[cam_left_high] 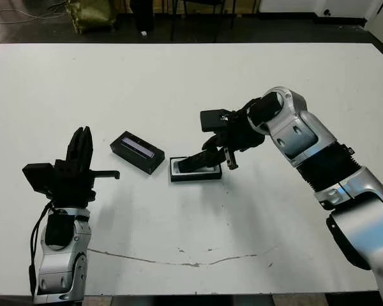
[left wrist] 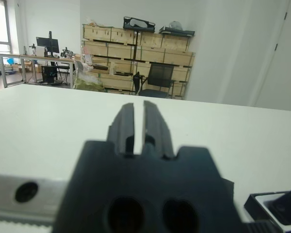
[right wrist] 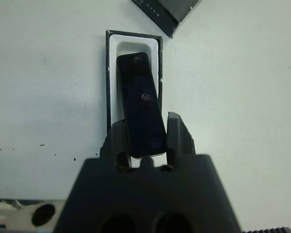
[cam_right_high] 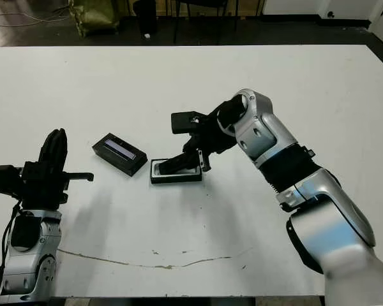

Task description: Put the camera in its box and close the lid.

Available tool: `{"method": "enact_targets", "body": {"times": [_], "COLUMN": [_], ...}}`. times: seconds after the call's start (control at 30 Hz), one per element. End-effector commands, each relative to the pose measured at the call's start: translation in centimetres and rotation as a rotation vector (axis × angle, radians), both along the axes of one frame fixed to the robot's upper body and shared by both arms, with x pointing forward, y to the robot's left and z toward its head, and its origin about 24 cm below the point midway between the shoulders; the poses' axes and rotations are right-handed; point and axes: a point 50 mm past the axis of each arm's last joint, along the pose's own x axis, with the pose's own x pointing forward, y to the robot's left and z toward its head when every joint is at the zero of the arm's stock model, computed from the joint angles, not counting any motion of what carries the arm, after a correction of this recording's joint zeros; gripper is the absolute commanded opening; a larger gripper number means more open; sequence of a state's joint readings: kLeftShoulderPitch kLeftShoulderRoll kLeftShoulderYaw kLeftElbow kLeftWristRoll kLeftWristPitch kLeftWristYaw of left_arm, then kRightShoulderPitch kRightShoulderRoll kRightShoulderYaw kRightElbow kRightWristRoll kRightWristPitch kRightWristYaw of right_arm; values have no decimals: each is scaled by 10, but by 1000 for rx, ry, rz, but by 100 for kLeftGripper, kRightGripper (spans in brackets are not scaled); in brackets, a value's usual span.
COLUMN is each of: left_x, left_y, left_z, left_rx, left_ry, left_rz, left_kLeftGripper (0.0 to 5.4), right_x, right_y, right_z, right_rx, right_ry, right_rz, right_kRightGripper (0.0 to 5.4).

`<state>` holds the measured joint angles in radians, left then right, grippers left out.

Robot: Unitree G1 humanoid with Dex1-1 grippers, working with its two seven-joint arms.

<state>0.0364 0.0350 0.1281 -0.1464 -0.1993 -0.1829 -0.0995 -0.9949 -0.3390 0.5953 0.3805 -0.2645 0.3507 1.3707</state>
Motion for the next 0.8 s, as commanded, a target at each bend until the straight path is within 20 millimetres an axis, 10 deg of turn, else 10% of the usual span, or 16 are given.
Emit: {"method": "enact_targets", "body": {"times": [0.03,0.8], "left_x": [-2,-3], "left_y": [2,2], "left_z": [-7,-10], "left_rx": [-6,2], "left_ry": [28,31], "left_rz": [9,10], "left_kLeftGripper": [0,0], "right_x": [-4,-6], "right_y": [8,15], "right_z": [-7,-12], "right_rx": [-8,-6], "right_ry": [17,42], "right_rz": [38,41], "right_kRightGripper": [20,20]}}
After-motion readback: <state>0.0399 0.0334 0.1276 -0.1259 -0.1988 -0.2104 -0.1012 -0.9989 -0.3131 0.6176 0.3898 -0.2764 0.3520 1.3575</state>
